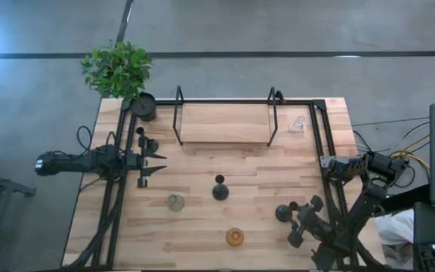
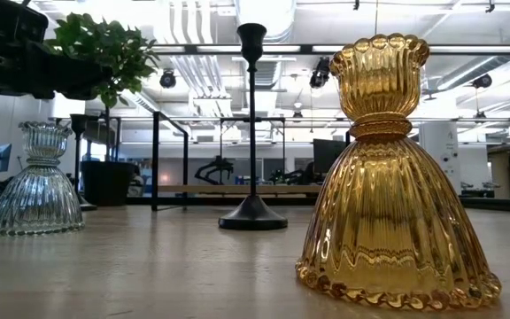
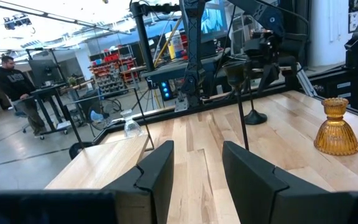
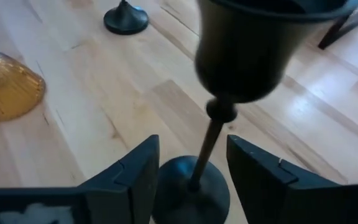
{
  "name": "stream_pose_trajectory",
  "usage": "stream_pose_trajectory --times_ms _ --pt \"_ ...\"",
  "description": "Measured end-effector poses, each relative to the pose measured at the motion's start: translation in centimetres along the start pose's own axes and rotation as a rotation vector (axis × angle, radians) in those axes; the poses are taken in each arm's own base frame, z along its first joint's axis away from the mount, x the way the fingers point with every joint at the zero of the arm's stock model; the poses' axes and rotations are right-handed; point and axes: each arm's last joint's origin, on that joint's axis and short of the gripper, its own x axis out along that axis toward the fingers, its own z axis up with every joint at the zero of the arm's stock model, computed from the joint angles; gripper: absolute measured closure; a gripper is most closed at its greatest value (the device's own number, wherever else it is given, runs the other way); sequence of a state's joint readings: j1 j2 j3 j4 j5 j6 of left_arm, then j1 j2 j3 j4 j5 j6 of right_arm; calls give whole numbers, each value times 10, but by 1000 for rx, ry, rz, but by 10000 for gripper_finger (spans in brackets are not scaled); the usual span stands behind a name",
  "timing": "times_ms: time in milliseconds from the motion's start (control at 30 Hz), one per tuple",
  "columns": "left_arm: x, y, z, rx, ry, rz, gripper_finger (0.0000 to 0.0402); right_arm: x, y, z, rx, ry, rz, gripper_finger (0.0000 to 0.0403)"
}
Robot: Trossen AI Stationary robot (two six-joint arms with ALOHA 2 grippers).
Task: Pick & Place candle stick holders
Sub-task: Put the right black candle holder on the shelf
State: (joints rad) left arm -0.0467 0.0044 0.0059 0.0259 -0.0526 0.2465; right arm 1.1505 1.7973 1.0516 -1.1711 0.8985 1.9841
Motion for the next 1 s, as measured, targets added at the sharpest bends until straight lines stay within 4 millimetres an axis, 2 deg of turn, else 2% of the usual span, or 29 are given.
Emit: stream_pose_trajectory --times_ms 633,867,1000 --pt "0 0 0 0 0 1 258 -1 -2 5 -47 -29 -8 382" --pt "0 0 0 0 0 1 258 -5 -4 12 -41 -46 7 389" --pt "0 0 0 0 0 1 258 -13 -10 25 -29 -37 30 390"
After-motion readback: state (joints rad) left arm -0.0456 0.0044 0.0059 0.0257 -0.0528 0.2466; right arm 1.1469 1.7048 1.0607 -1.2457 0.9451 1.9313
